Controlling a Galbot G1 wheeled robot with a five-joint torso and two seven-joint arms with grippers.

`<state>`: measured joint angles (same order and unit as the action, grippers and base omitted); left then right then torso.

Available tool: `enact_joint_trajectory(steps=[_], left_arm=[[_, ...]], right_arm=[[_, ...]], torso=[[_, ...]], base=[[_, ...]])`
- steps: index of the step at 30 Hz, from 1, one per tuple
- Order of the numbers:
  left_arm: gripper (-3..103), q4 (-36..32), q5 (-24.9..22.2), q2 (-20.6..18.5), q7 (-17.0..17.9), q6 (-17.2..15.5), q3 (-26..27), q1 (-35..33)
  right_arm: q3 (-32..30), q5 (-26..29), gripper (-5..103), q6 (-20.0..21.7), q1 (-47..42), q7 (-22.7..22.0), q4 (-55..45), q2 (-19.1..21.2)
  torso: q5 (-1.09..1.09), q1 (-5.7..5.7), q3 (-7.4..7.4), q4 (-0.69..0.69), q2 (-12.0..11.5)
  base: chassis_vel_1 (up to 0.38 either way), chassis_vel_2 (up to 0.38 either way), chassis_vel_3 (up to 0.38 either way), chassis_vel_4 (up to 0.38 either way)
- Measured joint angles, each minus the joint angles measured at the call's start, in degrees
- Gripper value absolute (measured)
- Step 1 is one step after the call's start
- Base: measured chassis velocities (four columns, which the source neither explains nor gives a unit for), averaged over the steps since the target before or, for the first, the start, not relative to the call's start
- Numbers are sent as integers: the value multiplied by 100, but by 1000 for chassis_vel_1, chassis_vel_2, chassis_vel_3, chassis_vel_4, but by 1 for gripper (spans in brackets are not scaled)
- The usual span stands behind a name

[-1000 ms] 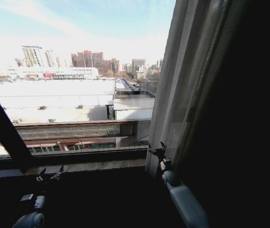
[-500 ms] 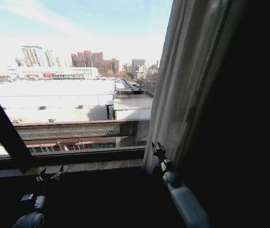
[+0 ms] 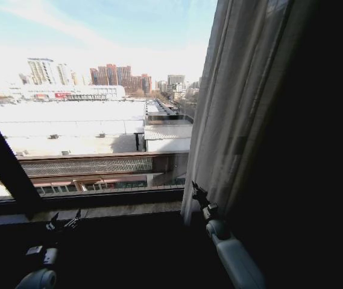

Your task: Open the curtains by pulling them apart, changing their state from closed to fully open.

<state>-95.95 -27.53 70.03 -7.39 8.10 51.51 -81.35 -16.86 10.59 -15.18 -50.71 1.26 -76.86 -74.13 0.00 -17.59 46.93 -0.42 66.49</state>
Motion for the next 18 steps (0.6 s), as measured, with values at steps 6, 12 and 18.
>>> enact_joint_trajectory(steps=[6, 12, 18], left_arm=[[100, 0, 0, 0, 0, 0, 0, 0], [100, 0, 0, 0, 0, 0, 0, 0], [100, 0, 0, 0, 0, 0, 0, 0]], right_arm=[[-71, 3, 0, 1, -31, 4, 9, 37], [-130, 4, 0, -15, -62, 18, 10, 61], [-142, 4, 0, -62, -81, 43, 10, 74]], torso=[[0, 0, 0, 0, 0], [1, 0, 0, -1, 0], [0, 0, 0, -1, 0]], base=[[-101, -94, 91, 88], [-216, -195, 199, 198], [-280, -290, 272, 282]])
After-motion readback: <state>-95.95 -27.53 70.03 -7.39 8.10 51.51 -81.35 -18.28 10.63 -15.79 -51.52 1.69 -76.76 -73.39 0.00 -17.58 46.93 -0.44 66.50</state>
